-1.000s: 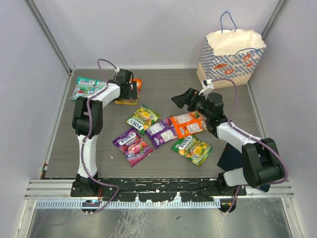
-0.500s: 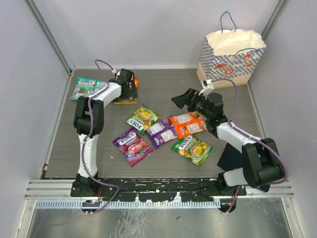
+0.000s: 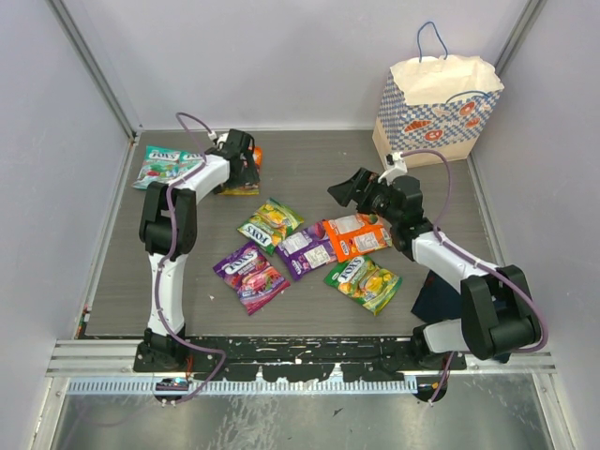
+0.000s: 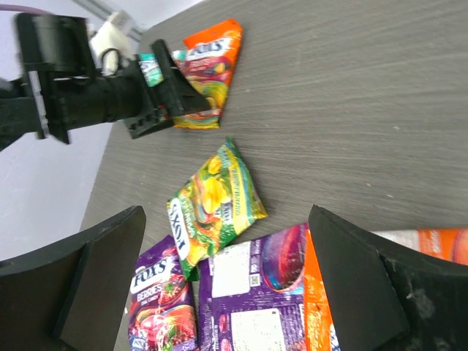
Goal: Take the snacks out of the paper bag
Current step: Move the snack to the center of the board, then pick up the snack from the center of the board.
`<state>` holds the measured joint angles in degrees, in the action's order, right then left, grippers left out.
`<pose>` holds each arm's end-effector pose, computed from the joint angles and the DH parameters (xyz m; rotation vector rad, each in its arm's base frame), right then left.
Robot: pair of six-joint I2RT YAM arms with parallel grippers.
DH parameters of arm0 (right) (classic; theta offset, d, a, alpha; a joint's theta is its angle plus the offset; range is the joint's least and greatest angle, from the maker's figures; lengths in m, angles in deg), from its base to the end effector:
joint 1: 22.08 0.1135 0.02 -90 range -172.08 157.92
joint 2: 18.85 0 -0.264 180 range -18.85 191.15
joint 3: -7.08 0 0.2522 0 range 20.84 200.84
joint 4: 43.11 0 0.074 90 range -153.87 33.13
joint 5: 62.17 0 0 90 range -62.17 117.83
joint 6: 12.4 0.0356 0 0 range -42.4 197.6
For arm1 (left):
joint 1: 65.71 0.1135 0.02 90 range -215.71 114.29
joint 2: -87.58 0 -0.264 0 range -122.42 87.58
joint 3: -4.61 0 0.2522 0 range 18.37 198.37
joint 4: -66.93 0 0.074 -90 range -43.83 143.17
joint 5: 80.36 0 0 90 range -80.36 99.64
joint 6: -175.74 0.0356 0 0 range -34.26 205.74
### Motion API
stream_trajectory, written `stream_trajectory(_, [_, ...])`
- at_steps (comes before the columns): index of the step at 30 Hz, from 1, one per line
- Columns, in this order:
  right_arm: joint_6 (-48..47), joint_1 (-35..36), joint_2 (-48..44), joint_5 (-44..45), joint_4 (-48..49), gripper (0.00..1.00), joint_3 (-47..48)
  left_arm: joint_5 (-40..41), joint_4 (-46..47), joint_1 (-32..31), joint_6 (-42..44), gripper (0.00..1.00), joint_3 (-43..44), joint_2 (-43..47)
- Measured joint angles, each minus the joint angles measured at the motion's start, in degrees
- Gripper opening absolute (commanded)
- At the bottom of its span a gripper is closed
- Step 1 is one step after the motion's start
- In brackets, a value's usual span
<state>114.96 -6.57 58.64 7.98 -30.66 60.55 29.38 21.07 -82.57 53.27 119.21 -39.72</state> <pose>0.2844 0.0915 0.2470 0.0911 1.8636 0.9604 0.4649 -0.1283 0.1763 -0.4614 2.4633 0.1018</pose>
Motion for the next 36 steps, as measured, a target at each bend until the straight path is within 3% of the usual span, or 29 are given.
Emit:
stream_trajectory(6, [2.0,-1.6,0.0,9.0,-10.5,1.00,0.6,-2.0,0.1,-0.9,6.4,0.98,0.5,1.9])
stream_trajectory(14, [4.4,-10.4,0.0,15.9,-19.1,1.00,-4.0,-19.1,10.0,-6.0,17.2,0.98,-11.3,22.4])
stream_trajectory(18, [3.7,-12.7,-0.7,18.3,-21.6,0.98,-7.4,-25.4,13.9,-7.5,18.9,0.98,-14.8,26.3])
stream_trajectory(27, [3.7,-15.7,-0.8,14.7,-17.8,0.77,-12.3,-29.2,14.3,-10.1,21.0,0.98,-19.9,25.2])
stream_trajectory(36, [5.8,-16.1,2.9,6.7,-5.9,0.53,-16.2,-29.0,14.3,-12.5,21.9,0.98,-20.0,25.2])
